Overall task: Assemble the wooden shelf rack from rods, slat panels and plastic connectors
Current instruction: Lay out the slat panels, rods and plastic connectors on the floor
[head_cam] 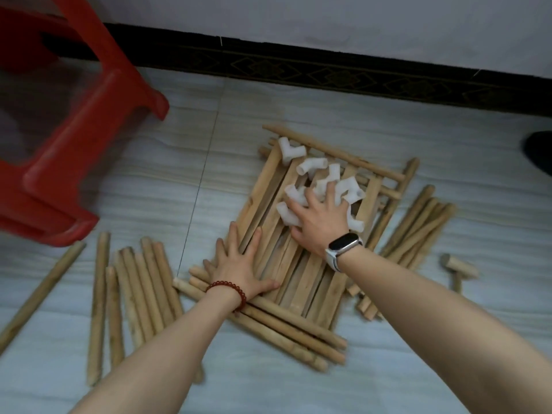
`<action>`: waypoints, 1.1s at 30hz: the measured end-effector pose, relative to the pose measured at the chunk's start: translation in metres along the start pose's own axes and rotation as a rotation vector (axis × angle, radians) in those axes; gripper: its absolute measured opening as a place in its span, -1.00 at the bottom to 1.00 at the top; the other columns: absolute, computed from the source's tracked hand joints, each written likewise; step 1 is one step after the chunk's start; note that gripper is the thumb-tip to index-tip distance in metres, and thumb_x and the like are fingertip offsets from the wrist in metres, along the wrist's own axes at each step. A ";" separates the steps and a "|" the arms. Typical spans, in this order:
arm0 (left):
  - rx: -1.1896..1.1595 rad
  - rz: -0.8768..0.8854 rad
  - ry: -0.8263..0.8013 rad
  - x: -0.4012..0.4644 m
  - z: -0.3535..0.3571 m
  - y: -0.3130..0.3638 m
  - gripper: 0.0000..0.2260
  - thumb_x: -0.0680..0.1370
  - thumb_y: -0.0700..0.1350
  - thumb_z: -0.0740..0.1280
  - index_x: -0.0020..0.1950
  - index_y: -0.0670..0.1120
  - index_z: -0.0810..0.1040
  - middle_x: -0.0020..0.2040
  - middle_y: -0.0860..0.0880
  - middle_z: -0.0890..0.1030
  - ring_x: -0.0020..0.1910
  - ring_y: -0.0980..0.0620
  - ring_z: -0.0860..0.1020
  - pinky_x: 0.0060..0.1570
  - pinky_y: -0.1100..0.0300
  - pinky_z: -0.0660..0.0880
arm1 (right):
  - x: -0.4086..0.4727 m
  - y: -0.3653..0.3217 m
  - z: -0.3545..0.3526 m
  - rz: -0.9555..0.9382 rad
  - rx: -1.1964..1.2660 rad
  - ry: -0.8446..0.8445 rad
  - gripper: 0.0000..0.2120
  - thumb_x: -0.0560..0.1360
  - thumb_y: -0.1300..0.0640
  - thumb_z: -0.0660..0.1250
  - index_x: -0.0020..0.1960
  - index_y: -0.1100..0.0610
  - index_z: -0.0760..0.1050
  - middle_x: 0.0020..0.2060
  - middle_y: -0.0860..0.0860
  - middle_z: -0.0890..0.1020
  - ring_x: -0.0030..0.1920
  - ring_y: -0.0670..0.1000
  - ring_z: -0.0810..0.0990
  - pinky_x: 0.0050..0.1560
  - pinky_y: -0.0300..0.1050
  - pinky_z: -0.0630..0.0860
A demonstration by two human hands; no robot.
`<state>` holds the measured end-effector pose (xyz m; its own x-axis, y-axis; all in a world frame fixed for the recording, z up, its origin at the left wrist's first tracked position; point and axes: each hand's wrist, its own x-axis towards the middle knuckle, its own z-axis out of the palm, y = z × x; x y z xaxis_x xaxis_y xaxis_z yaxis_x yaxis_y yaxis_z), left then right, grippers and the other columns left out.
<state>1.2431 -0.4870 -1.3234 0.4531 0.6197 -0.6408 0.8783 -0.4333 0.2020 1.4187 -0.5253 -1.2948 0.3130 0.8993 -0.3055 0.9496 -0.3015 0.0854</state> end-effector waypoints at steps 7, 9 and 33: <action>-0.045 0.006 0.048 -0.013 0.007 -0.005 -0.04 0.35 0.32 0.36 0.47 0.23 -0.29 0.47 -0.05 -0.41 0.49 -0.20 -0.21 0.38 -0.30 0.03 | -0.013 0.006 -0.002 -0.159 -0.075 0.052 -0.62 0.46 0.07 0.34 0.26 -0.02 0.40 0.19 0.14 0.45 0.24 0.30 0.37 -0.10 0.20 0.45; -0.050 0.061 0.126 -0.010 -0.002 0.001 -0.07 0.40 0.26 0.35 0.49 0.18 -0.27 0.49 -0.05 -0.36 0.49 -0.17 -0.22 0.42 -0.25 -0.05 | -0.016 0.008 0.006 -0.192 -0.036 0.064 -0.63 0.55 0.16 0.19 0.34 0.01 0.27 0.30 0.14 0.32 0.35 0.28 0.20 0.05 0.20 0.38; -0.021 0.542 0.202 0.035 -0.041 0.070 -0.34 0.49 -0.18 0.31 0.48 0.12 0.07 0.46 0.06 0.18 0.36 -0.13 0.25 0.06 0.02 0.46 | -0.064 0.020 0.015 -0.105 0.003 -0.059 -0.32 0.40 -0.25 0.29 0.42 -0.12 0.09 0.50 -0.03 -0.27 0.41 0.25 0.03 0.17 0.21 0.37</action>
<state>1.3261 -0.4692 -1.3015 0.8576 0.4259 -0.2882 0.5142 -0.7118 0.4784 1.4179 -0.5939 -1.2877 0.2105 0.9059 -0.3675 0.9770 -0.2079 0.0472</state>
